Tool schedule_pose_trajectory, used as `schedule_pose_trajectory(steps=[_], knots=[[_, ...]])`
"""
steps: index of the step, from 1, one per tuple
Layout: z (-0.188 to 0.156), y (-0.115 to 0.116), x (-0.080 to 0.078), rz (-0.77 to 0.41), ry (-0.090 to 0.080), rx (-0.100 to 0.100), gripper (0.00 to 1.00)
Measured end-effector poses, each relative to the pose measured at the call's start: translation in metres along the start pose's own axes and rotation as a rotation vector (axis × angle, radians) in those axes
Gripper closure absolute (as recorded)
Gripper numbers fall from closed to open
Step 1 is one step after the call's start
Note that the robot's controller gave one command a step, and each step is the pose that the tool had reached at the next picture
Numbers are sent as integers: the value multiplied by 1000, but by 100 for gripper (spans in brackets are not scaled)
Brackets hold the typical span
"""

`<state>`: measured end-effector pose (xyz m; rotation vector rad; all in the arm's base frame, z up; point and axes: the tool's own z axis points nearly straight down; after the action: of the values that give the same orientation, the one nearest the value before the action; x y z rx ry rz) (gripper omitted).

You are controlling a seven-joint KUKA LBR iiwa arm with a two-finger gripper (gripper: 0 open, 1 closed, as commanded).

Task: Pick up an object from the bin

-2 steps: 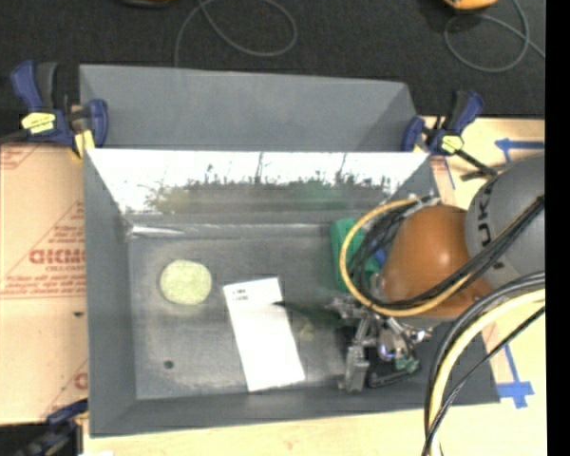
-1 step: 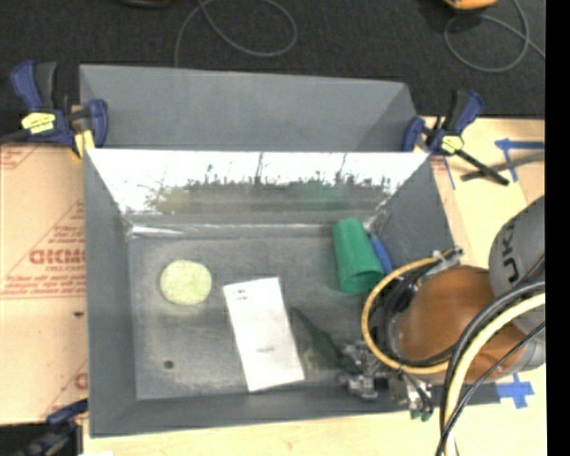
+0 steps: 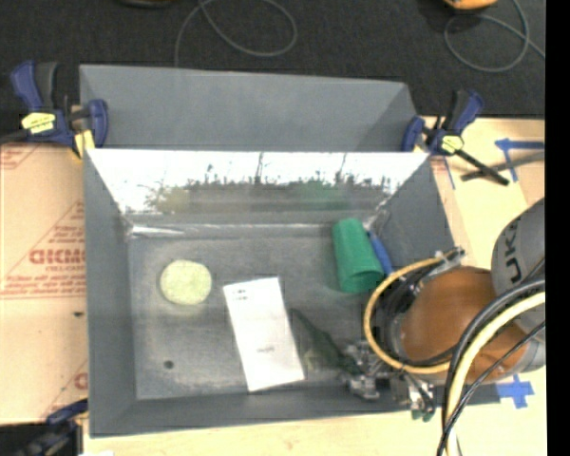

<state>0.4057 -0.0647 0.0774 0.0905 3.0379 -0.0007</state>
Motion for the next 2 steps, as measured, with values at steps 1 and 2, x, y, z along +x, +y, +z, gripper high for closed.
schedule_pose_trajectory(steps=[1, 2], knots=[[-33, -2, -13, -1, 31, 8, 100], [-56, -2, -18, 1, 70, 6, 100]])
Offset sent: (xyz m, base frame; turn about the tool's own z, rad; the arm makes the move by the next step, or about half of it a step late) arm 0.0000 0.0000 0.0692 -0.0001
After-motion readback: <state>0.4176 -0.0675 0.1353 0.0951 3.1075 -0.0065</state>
